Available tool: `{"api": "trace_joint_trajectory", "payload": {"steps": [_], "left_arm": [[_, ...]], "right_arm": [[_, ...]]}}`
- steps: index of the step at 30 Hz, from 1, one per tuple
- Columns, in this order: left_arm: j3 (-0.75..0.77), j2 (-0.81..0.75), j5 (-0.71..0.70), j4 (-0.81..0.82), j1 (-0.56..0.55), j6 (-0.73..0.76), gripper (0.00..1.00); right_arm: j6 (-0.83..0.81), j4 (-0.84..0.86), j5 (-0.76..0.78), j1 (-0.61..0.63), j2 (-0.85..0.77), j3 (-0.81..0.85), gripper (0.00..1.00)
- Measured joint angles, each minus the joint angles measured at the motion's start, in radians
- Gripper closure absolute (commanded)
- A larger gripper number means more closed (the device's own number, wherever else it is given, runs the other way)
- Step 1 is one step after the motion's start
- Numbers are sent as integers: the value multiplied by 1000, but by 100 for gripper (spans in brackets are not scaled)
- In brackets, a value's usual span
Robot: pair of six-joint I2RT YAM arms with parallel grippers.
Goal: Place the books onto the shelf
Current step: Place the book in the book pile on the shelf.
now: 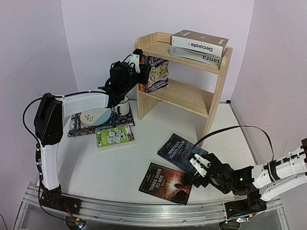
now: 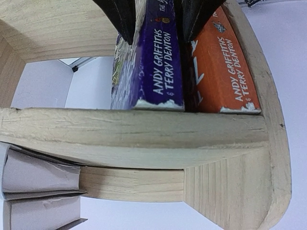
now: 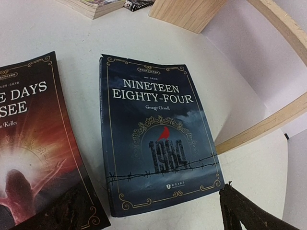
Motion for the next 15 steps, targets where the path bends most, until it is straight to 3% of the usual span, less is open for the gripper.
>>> {"api": "trace_joint_trajectory", "payload": {"steps": [15], "left_arm": [[-156, -121, -12, 3, 3, -51, 60]], "right_arm": [[0, 0, 0, 0, 3, 0, 2]]}}
